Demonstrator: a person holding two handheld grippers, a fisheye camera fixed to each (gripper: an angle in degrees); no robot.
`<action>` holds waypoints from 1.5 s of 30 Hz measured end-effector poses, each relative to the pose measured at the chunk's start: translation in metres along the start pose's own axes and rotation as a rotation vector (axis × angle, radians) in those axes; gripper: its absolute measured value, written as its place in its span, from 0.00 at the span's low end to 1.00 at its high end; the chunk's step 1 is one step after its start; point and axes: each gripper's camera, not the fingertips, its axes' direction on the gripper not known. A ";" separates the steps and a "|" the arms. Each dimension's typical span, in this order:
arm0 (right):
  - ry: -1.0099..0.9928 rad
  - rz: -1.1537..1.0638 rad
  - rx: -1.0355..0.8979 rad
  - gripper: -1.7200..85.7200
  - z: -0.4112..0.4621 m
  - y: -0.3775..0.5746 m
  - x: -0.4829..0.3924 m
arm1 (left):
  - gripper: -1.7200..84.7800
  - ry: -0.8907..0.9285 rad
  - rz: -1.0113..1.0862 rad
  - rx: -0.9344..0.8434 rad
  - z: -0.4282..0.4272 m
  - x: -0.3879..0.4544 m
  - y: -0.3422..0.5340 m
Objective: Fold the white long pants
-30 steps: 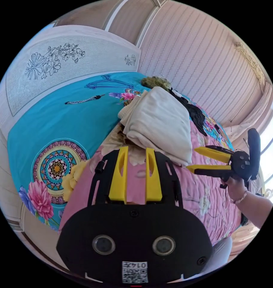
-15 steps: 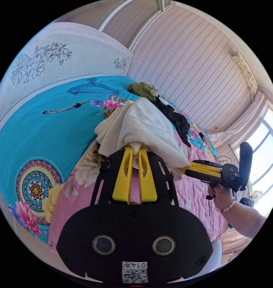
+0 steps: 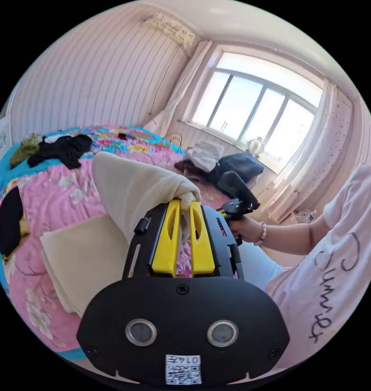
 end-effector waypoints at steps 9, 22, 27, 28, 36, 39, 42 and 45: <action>0.079 0.332 0.129 0.02 -0.028 0.130 0.044 | 0.04 0.080 -0.211 -0.185 0.045 0.019 0.086; 0.256 -0.353 0.043 0.17 0.081 0.030 -0.109 | 0.10 -0.581 -0.564 -0.079 -0.059 -0.089 0.146; 0.255 -0.515 -0.077 0.26 0.180 -0.010 -0.181 | 0.11 -0.640 -0.519 -0.036 -0.060 -0.102 0.136; 0.256 -0.515 -0.084 0.27 0.188 -0.014 -0.186 | 0.11 -0.644 -0.499 -0.029 -0.059 -0.105 0.134; 0.378 -0.445 -0.205 0.20 0.248 -0.032 -0.197 | 0.17 -0.713 -0.346 -0.033 -0.039 -0.124 0.124; 0.354 -0.431 -0.203 0.18 0.246 -0.030 -0.197 | 0.18 -0.665 -0.365 -0.039 -0.030 -0.139 0.121; 0.358 -0.438 -0.211 0.18 0.244 -0.026 -0.202 | 0.18 -0.690 -0.371 -0.068 -0.022 -0.153 0.115; 0.362 -0.441 -0.216 0.17 0.242 -0.021 -0.205 | 0.16 -0.680 -0.406 -0.119 -0.013 -0.169 0.113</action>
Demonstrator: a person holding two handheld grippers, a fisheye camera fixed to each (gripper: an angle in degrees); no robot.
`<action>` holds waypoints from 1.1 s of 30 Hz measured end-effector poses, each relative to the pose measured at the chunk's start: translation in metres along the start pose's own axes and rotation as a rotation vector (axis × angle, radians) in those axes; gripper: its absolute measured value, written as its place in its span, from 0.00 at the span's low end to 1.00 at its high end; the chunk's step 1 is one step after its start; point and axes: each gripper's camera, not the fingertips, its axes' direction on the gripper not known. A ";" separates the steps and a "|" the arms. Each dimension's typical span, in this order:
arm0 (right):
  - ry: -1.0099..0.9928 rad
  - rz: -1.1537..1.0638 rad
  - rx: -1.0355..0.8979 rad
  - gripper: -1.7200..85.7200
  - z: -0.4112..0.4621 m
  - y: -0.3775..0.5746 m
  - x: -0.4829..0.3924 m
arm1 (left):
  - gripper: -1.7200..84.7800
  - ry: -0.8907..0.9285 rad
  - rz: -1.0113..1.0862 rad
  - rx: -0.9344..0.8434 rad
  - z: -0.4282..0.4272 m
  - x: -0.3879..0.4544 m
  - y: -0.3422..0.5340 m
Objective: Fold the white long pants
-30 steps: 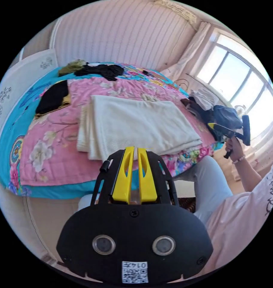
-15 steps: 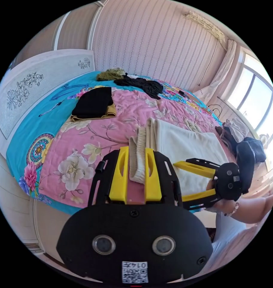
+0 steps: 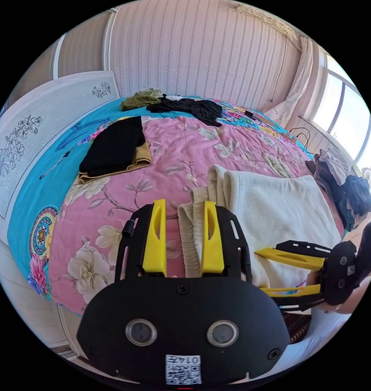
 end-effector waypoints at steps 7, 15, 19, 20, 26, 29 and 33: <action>-0.050 0.020 0.025 0.14 -0.012 0.017 0.001 | 0.11 0.107 0.014 -0.054 0.014 -0.012 -0.003; -0.048 0.004 0.044 0.11 -0.028 0.042 -0.002 | 0.11 0.102 0.029 -0.071 0.012 -0.019 -0.003; -0.095 0.039 0.081 0.10 -0.042 0.057 0.007 | 0.11 0.087 0.069 -0.091 0.009 -0.018 -0.007; -0.121 0.062 0.112 0.10 -0.051 0.065 0.013 | 0.12 0.084 0.079 -0.096 0.007 -0.018 -0.009; -0.094 0.240 0.251 0.09 -0.110 0.132 0.066 | 0.13 0.038 0.102 -0.102 -0.005 -0.021 -0.015; -0.117 0.395 0.313 0.09 -0.140 0.181 0.107 | 0.12 0.052 0.106 -0.123 -0.004 -0.021 -0.016; -0.028 0.590 0.371 0.09 -0.197 0.259 0.155 | 0.15 0.089 0.104 -0.082 -0.025 -0.031 -0.021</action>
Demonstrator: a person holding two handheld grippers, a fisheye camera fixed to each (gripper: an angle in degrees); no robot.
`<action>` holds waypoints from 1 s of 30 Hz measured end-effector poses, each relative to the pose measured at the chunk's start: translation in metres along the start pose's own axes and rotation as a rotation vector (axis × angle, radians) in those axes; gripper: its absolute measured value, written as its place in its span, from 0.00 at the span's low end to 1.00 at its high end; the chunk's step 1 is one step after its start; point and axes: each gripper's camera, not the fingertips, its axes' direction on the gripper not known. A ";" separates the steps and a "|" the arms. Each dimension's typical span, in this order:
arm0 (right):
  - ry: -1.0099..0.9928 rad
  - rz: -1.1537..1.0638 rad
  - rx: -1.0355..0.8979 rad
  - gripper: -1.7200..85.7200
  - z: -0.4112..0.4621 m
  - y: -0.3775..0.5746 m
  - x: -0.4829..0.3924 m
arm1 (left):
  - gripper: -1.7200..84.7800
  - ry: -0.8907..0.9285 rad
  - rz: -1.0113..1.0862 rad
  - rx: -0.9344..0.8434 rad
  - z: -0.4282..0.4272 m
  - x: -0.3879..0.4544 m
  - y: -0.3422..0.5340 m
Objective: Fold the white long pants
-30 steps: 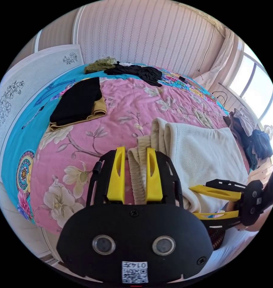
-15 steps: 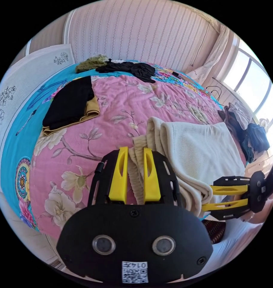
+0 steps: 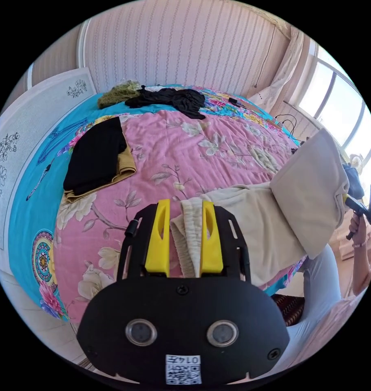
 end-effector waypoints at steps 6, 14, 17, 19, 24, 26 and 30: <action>0.405 0.181 0.008 0.09 -0.109 0.018 0.082 | 0.17 0.084 -0.048 -0.043 0.006 -0.013 -0.002; 0.798 0.268 -0.228 0.10 -0.130 0.004 0.149 | 0.03 0.163 -0.021 -0.029 -0.020 -0.006 0.030; 0.893 0.123 -0.129 0.11 -0.123 -0.028 0.122 | 0.02 0.225 0.089 0.024 -0.058 0.008 0.060; 0.837 0.007 -0.084 0.12 -0.105 -0.056 0.104 | 0.01 0.292 0.127 0.015 -0.077 0.019 0.083; 0.296 -0.478 -0.104 0.20 0.004 -0.151 0.033 | 0.01 0.373 0.160 -0.100 -0.104 0.046 0.155; 0.127 -0.591 -0.143 0.20 0.048 -0.179 0.009 | 0.01 0.317 0.143 -0.161 -0.102 0.050 0.179; -0.064 -0.696 -0.328 0.20 0.163 -0.220 -0.028 | 0.01 0.299 0.029 -0.169 -0.097 0.044 0.208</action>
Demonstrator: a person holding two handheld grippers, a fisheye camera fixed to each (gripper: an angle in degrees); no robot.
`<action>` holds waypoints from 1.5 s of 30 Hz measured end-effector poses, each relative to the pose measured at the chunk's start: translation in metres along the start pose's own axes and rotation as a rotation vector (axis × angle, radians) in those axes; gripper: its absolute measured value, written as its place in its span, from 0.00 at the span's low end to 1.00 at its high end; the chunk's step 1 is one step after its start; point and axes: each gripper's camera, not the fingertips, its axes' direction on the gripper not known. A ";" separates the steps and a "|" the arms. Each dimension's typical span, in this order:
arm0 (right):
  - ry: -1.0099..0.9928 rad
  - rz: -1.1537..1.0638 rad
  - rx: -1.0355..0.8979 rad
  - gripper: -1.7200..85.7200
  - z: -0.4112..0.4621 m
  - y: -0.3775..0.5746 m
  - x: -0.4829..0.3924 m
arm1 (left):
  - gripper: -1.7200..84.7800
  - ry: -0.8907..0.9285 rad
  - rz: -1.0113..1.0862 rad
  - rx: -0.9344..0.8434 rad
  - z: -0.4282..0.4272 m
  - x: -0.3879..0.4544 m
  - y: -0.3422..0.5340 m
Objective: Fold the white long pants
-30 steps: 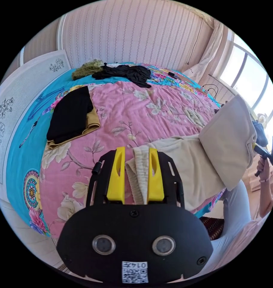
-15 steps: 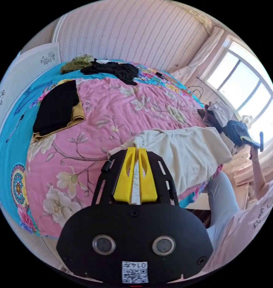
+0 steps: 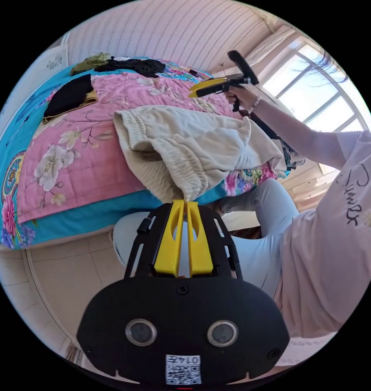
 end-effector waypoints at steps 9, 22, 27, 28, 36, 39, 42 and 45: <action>-0.194 0.086 -0.115 0.04 0.050 0.007 0.063 | 0.01 -0.037 0.055 0.260 -0.048 0.004 -0.005; -0.050 -0.003 0.132 0.07 -0.005 -0.122 0.058 | 0.03 -0.420 -0.444 0.471 -0.128 -0.141 0.035; -0.113 0.014 -0.070 0.11 0.076 -0.036 0.048 | 0.01 -0.402 -0.602 0.306 -0.088 -0.163 0.057; -0.114 0.022 -0.074 0.12 0.075 -0.017 0.051 | 0.01 -0.442 -0.552 0.311 -0.087 -0.150 0.055; 0.149 0.654 -0.041 0.15 0.009 0.329 0.102 | 0.07 -0.334 0.043 0.177 -0.017 -0.019 -0.051; 0.257 0.883 -0.060 0.17 -0.004 0.425 0.112 | 0.10 -0.302 0.221 0.147 0.036 0.027 -0.104; 0.314 1.022 -0.043 0.18 -0.002 0.485 0.125 | 0.13 -0.260 0.299 0.100 0.087 0.053 -0.159; 0.344 1.111 0.000 0.18 0.013 0.526 0.145 | 0.13 -0.320 0.304 0.010 0.132 0.065 -0.200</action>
